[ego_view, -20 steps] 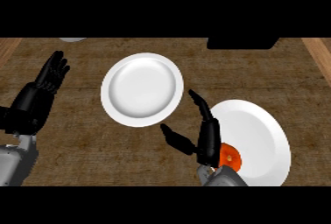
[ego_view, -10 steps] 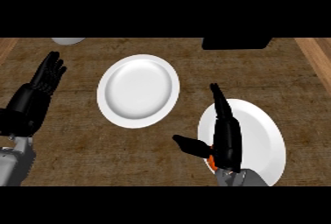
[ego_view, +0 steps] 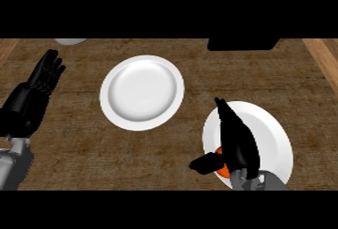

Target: Pick the squash from the plate and place it in the plate

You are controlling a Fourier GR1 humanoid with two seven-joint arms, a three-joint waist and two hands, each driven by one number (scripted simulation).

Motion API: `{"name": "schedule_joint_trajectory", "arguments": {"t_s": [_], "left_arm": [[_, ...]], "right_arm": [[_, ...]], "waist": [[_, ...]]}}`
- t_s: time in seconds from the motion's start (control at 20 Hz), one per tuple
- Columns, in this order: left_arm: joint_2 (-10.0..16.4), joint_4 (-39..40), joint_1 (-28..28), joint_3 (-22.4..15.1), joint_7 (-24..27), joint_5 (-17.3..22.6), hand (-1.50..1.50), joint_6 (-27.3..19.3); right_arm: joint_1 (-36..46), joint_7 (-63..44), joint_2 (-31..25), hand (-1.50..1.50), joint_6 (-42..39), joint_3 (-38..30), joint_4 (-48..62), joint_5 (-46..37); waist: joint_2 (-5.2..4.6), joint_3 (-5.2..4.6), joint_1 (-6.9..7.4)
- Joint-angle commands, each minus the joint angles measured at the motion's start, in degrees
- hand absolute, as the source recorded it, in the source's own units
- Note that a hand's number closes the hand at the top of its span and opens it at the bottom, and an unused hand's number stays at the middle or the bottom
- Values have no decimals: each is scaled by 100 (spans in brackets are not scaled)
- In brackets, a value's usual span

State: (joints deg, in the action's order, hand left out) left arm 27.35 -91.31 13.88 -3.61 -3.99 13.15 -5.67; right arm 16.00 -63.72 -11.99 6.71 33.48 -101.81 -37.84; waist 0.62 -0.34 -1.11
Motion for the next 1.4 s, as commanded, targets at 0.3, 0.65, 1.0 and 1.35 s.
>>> {"name": "schedule_joint_trajectory", "arguments": {"t_s": [0.3, 0.65, 1.0, 1.35], "left_arm": [[-76, 120, 392, 4, -268, -55, 0, -8], [-229, -115, 139, -136, -102, -232, 0, -68], [-397, -94, -103, -154, 92, -312, 0, -63], [-266, -90, -197, 69, 94, -266, 0, 139]], "right_arm": [[369, -1898, 36, -150, -1779, -354, -159, 890], [271, -2126, -191, -150, -2083, -541, 128, 801], [-111, -1913, -260, -150, -2220, -721, 187, 916], [-589, -1670, -30, -150, -2180, -663, 233, 791]], "waist": [[-54, 23, 65], [-50, 18, 113], [-52, 26, 107], [-52, 29, 133]]}}
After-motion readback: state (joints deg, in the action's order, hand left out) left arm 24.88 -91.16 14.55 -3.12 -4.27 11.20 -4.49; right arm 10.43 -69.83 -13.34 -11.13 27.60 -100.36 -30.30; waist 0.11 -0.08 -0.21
